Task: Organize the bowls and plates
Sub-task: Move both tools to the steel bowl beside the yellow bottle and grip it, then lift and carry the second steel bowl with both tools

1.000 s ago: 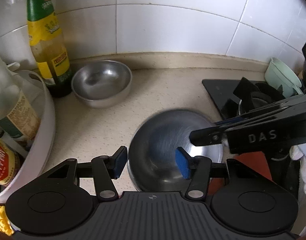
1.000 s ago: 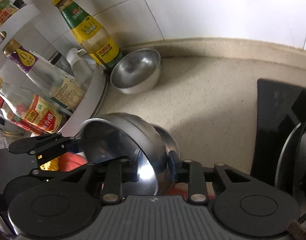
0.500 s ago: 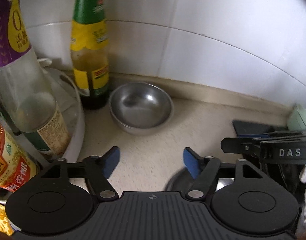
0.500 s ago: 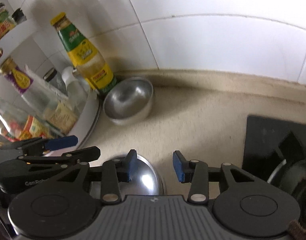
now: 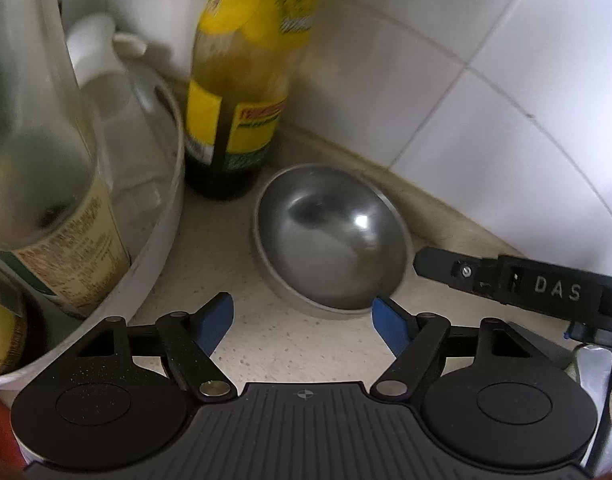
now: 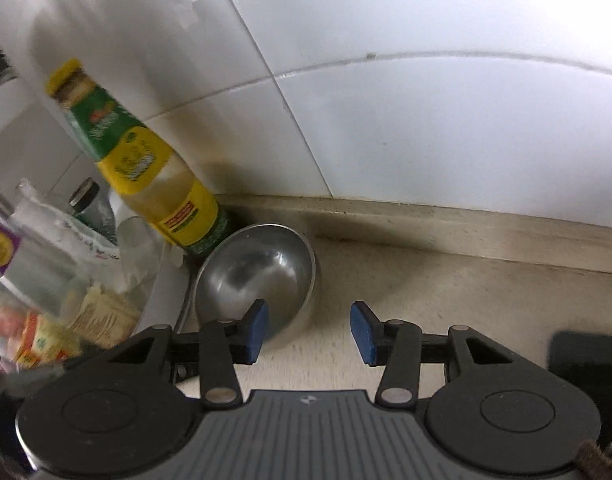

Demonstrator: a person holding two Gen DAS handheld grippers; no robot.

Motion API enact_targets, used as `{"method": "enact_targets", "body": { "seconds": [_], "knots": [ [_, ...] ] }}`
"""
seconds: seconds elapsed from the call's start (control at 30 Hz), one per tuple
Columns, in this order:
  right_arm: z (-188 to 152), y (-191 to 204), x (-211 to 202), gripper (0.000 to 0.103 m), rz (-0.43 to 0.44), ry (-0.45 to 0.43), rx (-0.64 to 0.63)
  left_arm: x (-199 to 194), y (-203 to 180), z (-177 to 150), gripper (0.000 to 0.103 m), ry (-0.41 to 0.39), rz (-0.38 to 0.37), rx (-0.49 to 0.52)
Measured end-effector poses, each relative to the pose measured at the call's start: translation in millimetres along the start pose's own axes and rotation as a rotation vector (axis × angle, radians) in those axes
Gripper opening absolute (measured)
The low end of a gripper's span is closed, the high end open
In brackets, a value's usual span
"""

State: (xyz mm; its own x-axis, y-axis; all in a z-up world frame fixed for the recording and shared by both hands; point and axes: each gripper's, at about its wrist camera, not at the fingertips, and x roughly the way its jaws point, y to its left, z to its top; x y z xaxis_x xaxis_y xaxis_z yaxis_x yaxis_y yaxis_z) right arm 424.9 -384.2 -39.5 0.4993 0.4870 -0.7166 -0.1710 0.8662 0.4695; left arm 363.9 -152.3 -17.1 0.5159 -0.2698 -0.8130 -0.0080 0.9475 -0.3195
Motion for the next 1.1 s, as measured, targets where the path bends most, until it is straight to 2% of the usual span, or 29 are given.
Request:
{"method": "enact_targets", "body": {
  "seconds": [0.17, 0.3, 0.37, 0.4, 0.43, 0.47, 0.7, 0.87, 0.93, 1.1],
  "knots": [
    [11, -8, 37, 0.042, 0.054, 0.032, 0.019, 21, 9, 7, 0.079, 0.022, -0.010, -0.087],
    [17, -10, 56, 0.041, 0.098, 0.055, 0.034, 30, 10, 9, 0.075, 0.014, -0.007, -0.094],
    [18, -10, 63, 0.030, 0.102, 0.069, 0.032, 33, 8, 7, 0.065, 0.018, -0.007, -0.066],
    [18, -9, 64, 0.026, 0.097, 0.072, 0.025, 35, 6, 6, 0.064, 0.031, -0.012, -0.045],
    [17, -10, 66, 0.018, 0.093, 0.079, 0.024, 38, 3, 6, 0.064, 0.038, -0.011, -0.026],
    [16, -11, 66, 0.016, 0.093, 0.094, 0.027, 38, 0, 4, 0.064, 0.041, -0.011, -0.002],
    [-6, -29, 35, 0.016, 0.044, 0.146, 0.038, 33, -28, -16, 0.065, 0.109, -0.088, 0.149],
    [-17, -48, 13, 0.020, -0.013, 0.109, 0.080, 36, -31, -9, 0.080, 0.101, -0.045, 0.192],
    [-15, -55, 10, 0.030, -0.001, 0.096, 0.107, 36, -29, -1, 0.087, 0.095, -0.022, 0.210],
    [-11, -53, 18, 0.036, -0.011, 0.084, 0.119, 46, -32, 3, 0.088, 0.107, 0.036, 0.260]
  ]
}}
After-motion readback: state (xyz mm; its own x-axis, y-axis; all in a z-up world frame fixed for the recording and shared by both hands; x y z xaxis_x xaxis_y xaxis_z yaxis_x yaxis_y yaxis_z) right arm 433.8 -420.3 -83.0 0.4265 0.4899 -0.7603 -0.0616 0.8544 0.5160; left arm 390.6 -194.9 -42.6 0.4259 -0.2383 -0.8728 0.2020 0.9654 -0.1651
